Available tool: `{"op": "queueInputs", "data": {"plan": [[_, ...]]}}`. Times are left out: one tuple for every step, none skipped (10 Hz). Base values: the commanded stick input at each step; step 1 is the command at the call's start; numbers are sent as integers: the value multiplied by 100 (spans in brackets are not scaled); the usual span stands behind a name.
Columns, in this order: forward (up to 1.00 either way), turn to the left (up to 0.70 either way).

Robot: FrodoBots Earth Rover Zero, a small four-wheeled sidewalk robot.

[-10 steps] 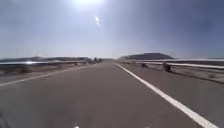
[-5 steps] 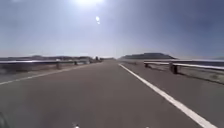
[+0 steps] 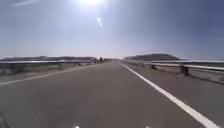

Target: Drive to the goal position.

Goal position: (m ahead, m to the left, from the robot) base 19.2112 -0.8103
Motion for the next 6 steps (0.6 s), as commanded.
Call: {"op": "queueInputs", "data": {"plan": [[100,0],[100,0],[100,0],[100,0],[100,0],[100,0]]}}
